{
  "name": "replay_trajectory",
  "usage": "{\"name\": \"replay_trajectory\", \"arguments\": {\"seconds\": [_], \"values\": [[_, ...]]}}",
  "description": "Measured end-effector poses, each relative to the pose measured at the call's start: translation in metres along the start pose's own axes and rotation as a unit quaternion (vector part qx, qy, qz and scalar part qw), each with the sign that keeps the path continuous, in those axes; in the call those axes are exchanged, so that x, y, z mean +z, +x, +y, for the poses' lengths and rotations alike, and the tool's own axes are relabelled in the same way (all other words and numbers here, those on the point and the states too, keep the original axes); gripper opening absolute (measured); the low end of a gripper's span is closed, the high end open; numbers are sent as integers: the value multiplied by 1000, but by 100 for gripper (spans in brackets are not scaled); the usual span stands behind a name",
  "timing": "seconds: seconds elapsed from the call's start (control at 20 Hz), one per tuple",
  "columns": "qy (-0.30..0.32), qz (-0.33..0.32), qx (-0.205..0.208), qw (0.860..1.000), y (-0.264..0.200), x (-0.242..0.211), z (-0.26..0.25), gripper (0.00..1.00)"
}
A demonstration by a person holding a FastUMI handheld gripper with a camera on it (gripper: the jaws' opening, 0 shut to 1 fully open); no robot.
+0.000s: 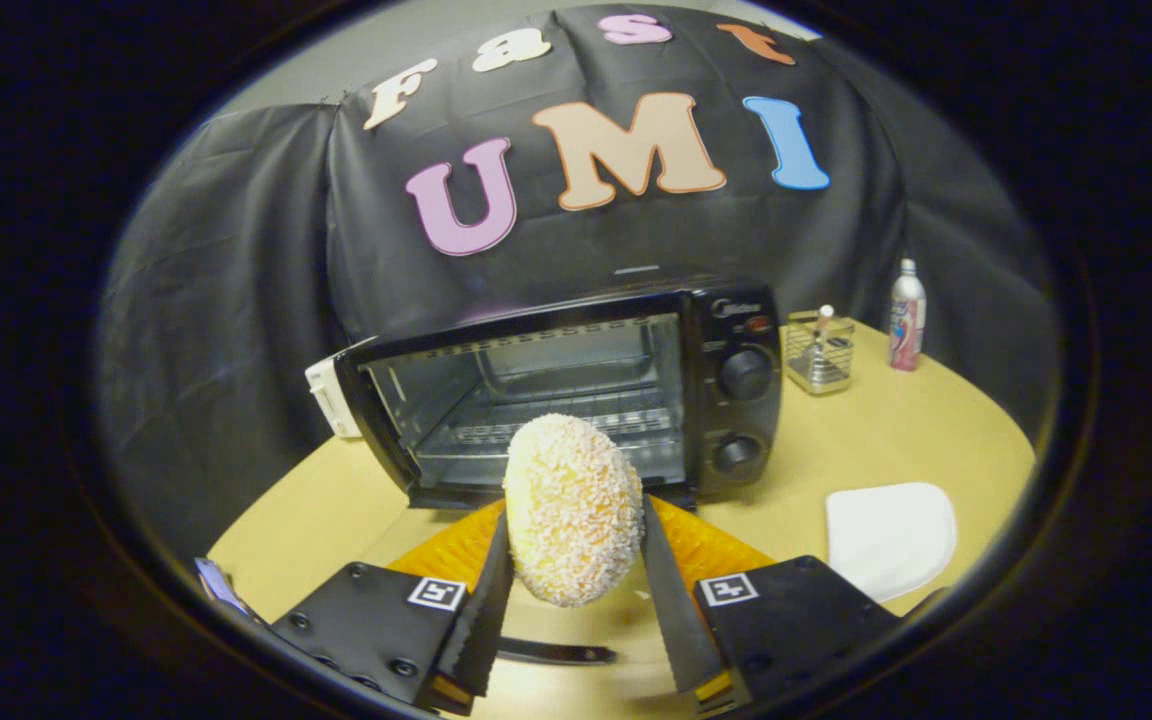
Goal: Open the toaster oven, put the food inside, and close the toaster oven door.
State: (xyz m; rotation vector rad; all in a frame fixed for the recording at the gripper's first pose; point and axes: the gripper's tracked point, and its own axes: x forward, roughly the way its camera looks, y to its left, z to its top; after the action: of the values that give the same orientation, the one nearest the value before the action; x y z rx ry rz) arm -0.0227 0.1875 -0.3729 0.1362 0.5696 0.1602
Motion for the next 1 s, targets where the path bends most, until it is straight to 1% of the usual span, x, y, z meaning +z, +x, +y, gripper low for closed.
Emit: {"name": "replay_trajectory", "arguments": {"seconds": [0.1,0.25,0.4,0.65,0.75,0.9,1.0], "values": [[6,0,-1,1000,17,4,19,70],[6,-21,-18,1000,38,18,36,70],[2,-22,-44,999,58,27,41,70],[47,-14,-89,995,93,39,24,70],[42,-12,-109,993,108,41,16,69],[43,11,-125,991,128,31,6,71],[42,2,-134,990,131,37,3,72]]}}
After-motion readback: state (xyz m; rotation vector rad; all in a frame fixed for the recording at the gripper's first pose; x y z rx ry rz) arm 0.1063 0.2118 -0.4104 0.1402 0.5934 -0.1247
